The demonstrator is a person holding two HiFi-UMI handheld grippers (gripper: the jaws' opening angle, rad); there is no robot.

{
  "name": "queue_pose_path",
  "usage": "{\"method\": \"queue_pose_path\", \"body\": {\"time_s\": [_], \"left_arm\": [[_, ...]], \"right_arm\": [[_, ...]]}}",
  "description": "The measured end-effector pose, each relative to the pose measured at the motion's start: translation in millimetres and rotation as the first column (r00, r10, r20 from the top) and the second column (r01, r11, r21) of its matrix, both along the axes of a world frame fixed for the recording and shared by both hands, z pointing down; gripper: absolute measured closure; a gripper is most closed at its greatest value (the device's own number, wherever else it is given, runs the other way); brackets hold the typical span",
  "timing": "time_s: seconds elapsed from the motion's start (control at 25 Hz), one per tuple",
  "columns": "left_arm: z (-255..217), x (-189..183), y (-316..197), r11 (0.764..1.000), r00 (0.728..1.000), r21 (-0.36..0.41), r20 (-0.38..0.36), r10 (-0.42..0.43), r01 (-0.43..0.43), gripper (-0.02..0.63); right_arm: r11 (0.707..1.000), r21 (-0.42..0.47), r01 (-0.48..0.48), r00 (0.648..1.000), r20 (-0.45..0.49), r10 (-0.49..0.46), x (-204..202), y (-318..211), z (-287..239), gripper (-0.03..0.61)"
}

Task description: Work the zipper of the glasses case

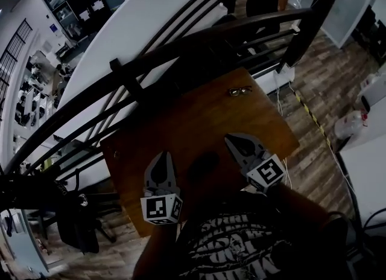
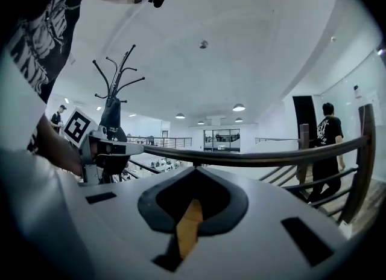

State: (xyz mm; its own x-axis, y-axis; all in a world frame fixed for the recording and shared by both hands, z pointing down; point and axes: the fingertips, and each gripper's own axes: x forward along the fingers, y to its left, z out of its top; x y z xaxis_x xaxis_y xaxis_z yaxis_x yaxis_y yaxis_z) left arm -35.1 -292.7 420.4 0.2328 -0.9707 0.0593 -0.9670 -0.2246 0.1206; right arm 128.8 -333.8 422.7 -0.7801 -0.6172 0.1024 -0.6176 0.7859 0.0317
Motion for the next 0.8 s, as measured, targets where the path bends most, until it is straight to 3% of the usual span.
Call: {"method": "queue_pose_path", "body": {"time_s": [0.36, 0.8], "left_arm": [[11, -3, 16, 0.997, 0.997, -0.015, -0.014, 0.074, -0.074, 0.607], [11, -8, 32, 0.992, 0.992, -0.026, -0.035, 0.125, -0.126, 0.607]], "right_arm": [[0.996, 0.000, -0.085, 0.996, 0.011, 0.085, 1, 12, 11, 0.580], [0.993, -0.027, -0.116, 0.993, -0.028, 0.115, -12, 26, 9, 0.580]]}}
